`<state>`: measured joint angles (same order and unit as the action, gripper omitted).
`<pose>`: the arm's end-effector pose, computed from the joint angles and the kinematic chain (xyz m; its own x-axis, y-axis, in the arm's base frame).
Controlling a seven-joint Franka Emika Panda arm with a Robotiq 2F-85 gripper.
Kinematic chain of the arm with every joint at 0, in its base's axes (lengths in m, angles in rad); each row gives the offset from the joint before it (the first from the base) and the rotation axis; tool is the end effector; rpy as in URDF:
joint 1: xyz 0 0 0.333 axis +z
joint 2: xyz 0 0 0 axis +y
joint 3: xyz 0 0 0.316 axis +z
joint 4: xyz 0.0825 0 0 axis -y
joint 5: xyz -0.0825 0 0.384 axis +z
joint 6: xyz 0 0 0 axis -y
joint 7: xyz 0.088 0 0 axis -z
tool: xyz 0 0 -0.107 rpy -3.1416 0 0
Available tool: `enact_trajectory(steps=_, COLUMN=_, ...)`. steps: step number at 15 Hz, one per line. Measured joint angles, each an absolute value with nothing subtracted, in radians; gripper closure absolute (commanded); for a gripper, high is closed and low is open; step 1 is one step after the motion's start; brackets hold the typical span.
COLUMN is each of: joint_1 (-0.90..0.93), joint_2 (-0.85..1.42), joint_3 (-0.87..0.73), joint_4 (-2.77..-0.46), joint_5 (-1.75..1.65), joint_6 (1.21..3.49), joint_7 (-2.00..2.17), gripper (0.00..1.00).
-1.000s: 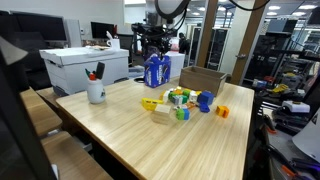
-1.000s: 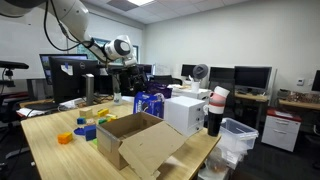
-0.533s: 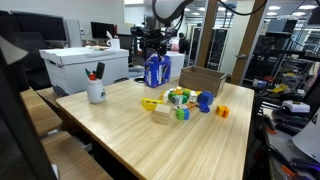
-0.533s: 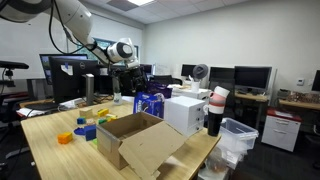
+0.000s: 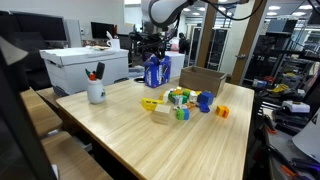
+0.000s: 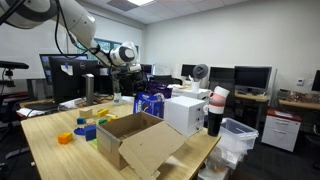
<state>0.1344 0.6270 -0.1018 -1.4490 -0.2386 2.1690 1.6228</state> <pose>0.7258 0.0284 0.3318 0.1122 -0.9589 0.2605 -0.9865 -0.1391 -0.0869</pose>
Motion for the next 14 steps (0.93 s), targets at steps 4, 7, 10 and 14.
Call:
enact_trajectory(steps=4, joint_1=0.134, joint_2=0.650, joint_3=-0.101, joint_4=-1.423, joint_5=-0.208, joint_6=2.128, joint_7=1.598, gripper=0.00)
enact_trajectory(steps=7, joint_1=0.134, joint_2=0.665, joint_3=-0.101, joint_4=-1.405, joint_5=-0.199, joint_6=2.102, joint_7=1.592, gripper=0.00)
enact_trajectory(steps=10, joint_1=0.134, joint_2=0.678, joint_3=-0.101, joint_4=-1.389, joint_5=-0.199, joint_6=2.071, joint_7=1.579, gripper=0.29)
enact_trajectory(steps=14, joint_1=0.135, joint_2=0.682, joint_3=-0.099, joint_4=-1.383, joint_5=-0.198, joint_6=2.040, joint_7=1.560, gripper=0.49)
